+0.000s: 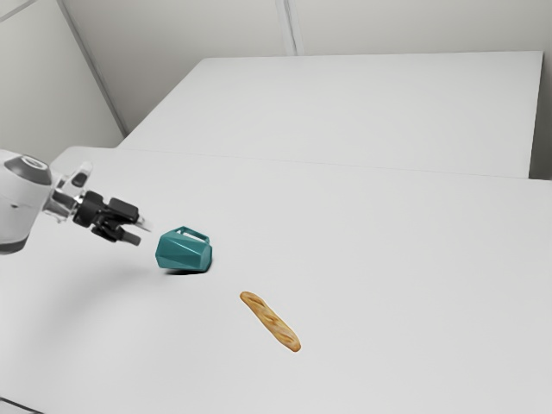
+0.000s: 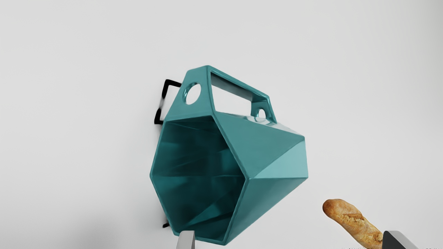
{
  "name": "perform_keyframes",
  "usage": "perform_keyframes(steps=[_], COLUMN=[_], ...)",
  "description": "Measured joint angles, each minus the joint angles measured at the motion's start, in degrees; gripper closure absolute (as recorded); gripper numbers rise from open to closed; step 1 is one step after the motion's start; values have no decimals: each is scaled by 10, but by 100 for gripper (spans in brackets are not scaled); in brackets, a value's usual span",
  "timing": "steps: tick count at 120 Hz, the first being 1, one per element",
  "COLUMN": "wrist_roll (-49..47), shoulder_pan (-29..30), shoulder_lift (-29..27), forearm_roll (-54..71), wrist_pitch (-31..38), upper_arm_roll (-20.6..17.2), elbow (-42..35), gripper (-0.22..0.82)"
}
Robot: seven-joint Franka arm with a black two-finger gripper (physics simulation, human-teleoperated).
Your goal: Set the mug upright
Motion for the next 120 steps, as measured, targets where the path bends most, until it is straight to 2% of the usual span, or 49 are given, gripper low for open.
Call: perform_keyframes(steps=[53, 120], wrist_roll=[26, 43], shoulder_pan=[4, -21], shoulder_lift=[26, 40], forearm_roll=[-6, -22], wrist_pitch=[-2, 1], upper_arm_roll=[-1, -1], elbow=[3, 10], gripper=[2, 2])
